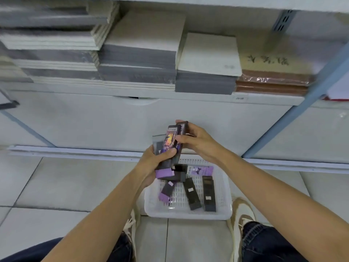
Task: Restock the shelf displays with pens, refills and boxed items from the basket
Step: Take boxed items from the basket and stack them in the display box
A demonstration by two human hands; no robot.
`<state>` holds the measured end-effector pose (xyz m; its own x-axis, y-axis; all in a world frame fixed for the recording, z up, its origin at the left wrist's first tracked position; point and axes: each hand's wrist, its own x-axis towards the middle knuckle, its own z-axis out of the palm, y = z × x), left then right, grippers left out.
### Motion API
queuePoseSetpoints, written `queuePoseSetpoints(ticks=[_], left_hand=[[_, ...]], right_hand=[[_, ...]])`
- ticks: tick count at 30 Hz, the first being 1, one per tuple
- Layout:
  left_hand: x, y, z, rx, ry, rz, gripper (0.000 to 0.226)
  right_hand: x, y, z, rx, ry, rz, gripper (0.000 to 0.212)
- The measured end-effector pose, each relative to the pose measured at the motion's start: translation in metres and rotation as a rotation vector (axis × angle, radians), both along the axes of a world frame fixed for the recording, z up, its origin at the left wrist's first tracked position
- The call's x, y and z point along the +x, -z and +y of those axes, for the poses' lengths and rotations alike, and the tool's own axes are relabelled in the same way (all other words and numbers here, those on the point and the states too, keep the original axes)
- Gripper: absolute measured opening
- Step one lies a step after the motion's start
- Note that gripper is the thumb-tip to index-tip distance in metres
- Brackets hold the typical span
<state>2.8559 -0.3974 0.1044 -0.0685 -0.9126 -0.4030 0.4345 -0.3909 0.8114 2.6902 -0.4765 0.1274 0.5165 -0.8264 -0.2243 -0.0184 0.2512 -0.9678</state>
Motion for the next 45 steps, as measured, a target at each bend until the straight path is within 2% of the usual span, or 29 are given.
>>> queuePoseSetpoints(ticks=[5, 10, 13, 15, 17, 22, 26, 31, 34, 38, 41, 45], left_hand=[[0.014, -0.055, 0.002, -0.005, -0.095, -0.056, 0.036], [0.027, -0.11, 0.003, -0.07, -0.262, -0.132, 0.018], [0.038, -0.149, 0.003, -0.157, -0.302, -0.237, 0.027], [0.044, -0.174, 0.003, -0.239, -0.332, -0.24, 0.024], [0.049, -0.198, 0.003, -0.313, -0.371, -0.212, 0.02], [0.048, -0.238, 0.004, -0.423, -0.396, -0.236, 0.026], [0.035, -0.252, 0.004, -0.486, -0.351, -0.277, 0.04], [0.036, -0.27, 0.0, -0.625, -0.362, -0.39, 0.033], [0.038, -0.278, -0.006, -0.704, -0.284, -0.466, 0.035], [0.043, -0.29, -0.02, -0.705, -0.23, -0.463, 0.028], [0.057, -0.3, -0.037, -0.629, -0.226, -0.463, 0.016], [0.066, -0.315, -0.06, -0.599, -0.242, -0.423, 0.029]], right_hand=[[0.008, -0.061, 0.003, -0.076, 0.064, -0.086, 0.051], [0.014, -0.112, 0.01, -0.151, 0.248, -0.062, 0.038], [0.01, -0.137, 0.013, -0.182, 0.125, 0.056, 0.028], [0.006, -0.153, 0.015, -0.242, -0.06, 0.168, 0.021], [0.004, -0.168, 0.018, -0.311, -0.161, 0.186, 0.019], [0.014, -0.203, 0.023, -0.363, 0.07, -0.043, 0.016], [0.029, -0.224, 0.027, -0.409, 0.142, -0.114, 0.014], [0.038, -0.249, 0.027, -0.556, 0.123, -0.051, 0.012], [0.04, -0.272, 0.023, -0.726, 0.164, -0.02, 0.031], [0.038, -0.309, 0.01, -0.893, 0.128, 0.089, 0.023], [0.031, -0.34, -0.012, -0.968, 0.254, 0.11, 0.021], [0.024, -0.377, -0.048, -1.05, 0.45, 0.133, 0.016]])
